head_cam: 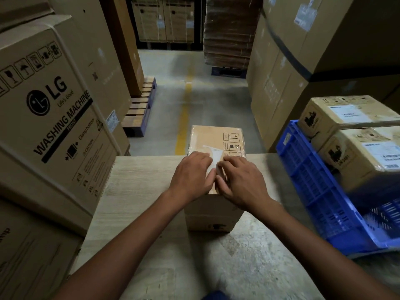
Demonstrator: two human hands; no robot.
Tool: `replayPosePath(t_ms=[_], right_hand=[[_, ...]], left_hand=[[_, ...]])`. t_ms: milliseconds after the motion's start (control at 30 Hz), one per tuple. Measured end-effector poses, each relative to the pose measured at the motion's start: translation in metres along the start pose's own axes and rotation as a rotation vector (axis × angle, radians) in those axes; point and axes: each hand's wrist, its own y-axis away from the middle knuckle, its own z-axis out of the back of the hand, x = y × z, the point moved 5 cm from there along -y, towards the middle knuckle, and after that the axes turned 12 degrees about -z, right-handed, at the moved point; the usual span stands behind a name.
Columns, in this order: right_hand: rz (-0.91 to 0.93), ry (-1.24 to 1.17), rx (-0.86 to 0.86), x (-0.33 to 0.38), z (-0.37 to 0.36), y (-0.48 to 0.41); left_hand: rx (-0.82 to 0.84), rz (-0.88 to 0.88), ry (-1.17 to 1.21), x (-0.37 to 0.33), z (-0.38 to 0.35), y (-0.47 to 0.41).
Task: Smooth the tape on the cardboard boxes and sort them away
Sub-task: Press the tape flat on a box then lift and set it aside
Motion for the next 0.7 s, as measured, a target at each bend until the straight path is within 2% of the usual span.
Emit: replayPosePath(t_ms=[100,167,267,500,600,700], right_hand=[[-0.06,0.025,0.056,-0.002,0.003,-0.024],[-0.107,-0.021,0.029,-0.001,0.005,-0.037],[-0.094,-0.011,0.047,0.004,-0.005,-0.039],[-0.092,-0.012,0.043,-0.001,-0.008,-0.037],[-0.103,-0.042,0.048,-0.003,-0.006,-0.033],[-0.123,-0.085,0.056,-0.005,-0.005,-0.032]], left_hand=[[0.004,0.016,-0.035,0.003,0.006,-0.022],[0.03,0.019,-0.03,0.009,0.001,-0.032],[0.108,0.063,-0.039,0.022,-0.014,-0.036],[0.062,0.12,0.022,0.028,-0.021,-0.034],[-0.086,0.41,0.28,0.046,-0.022,-0.022],[-0.16,0.729,0.761,0.057,-0.031,-0.013]])
